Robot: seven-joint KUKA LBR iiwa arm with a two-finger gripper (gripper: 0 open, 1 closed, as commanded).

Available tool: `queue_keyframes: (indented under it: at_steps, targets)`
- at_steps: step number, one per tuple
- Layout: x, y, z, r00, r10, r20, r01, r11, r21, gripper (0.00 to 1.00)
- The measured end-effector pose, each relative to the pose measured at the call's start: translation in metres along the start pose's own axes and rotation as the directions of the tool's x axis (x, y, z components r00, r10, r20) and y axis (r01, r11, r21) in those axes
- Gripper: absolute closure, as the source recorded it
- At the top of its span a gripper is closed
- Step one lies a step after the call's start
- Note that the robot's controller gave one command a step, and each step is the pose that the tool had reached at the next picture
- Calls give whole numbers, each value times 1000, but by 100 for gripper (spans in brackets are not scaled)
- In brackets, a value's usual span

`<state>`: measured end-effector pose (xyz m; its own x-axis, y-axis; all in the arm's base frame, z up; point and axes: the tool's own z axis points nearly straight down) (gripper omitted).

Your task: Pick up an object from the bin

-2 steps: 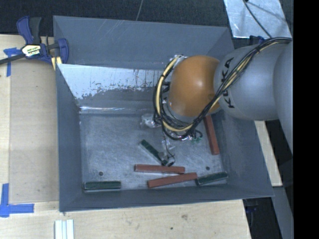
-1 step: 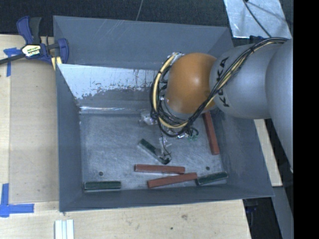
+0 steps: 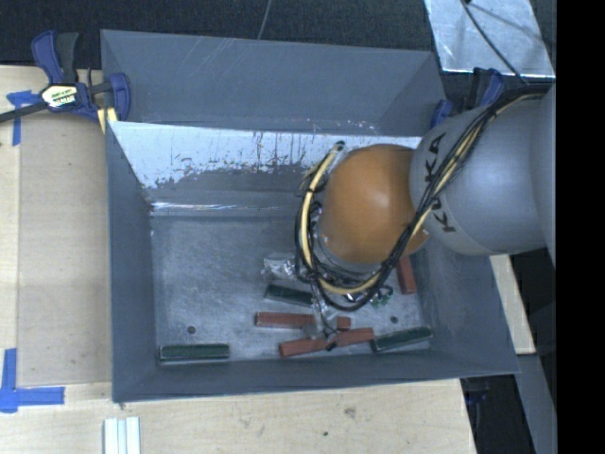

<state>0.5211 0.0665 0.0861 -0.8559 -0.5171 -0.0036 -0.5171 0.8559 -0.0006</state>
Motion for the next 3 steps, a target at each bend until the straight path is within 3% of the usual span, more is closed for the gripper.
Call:
queue_keyframes:
  at_steps: [1, 2, 3]
  targets:
    - [-32, -16, 14, 996, -85, -2, 85, 996, -1, 100]
    - [-32, -16, 14, 996, -84, -2, 84, 996, -1, 100]
    - [22, -37, -29, 904, -428, -3, 428, 904, -3, 100]
